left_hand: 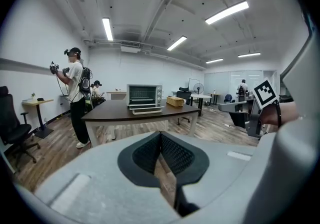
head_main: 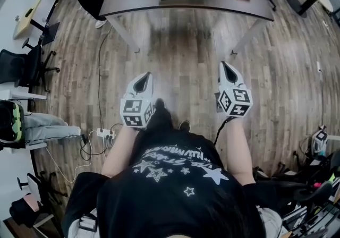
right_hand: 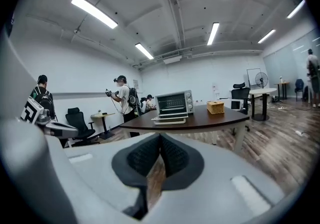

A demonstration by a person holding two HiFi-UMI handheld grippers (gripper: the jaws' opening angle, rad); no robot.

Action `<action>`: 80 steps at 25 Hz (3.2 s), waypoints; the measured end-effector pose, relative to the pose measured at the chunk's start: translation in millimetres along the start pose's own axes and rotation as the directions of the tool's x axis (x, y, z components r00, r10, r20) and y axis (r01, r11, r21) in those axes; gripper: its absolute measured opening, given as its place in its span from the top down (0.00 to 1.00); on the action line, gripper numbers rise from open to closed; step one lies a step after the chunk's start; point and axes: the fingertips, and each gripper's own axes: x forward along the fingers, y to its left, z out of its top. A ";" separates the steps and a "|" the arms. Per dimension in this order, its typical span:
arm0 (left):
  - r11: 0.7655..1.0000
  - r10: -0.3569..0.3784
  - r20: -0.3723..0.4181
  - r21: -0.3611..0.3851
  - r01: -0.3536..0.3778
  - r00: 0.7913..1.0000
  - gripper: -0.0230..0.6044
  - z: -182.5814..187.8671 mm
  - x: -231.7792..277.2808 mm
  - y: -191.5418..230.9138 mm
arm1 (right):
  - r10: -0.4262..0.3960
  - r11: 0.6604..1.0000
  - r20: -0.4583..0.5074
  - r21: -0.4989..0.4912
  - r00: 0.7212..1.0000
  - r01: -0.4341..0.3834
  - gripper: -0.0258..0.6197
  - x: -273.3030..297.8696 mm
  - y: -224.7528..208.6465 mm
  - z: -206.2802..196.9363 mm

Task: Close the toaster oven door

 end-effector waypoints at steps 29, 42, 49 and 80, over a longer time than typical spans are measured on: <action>0.996 -0.094 0.024 -0.004 0.095 0.995 0.95 81.9 213.8 168.2 | -0.118 0.988 -0.055 0.092 0.992 0.122 0.61 254.1 -39.1 58.9; 0.994 -0.107 -0.016 -0.031 0.107 0.994 0.95 82.1 274.9 227.1 | -0.146 0.986 -0.123 0.061 0.982 0.154 0.61 342.5 -43.9 60.2; 0.998 -0.053 -0.053 -0.041 0.051 0.997 0.95 81.6 312.2 234.3 | -0.132 0.987 -0.148 0.068 0.980 0.144 0.61 392.6 -79.9 53.4; 0.997 0.043 -0.141 -0.056 -0.051 0.989 0.95 92.9 409.3 222.7 | -0.083 0.996 -0.342 -0.002 0.936 0.088 0.75 517.5 -161.3 -4.9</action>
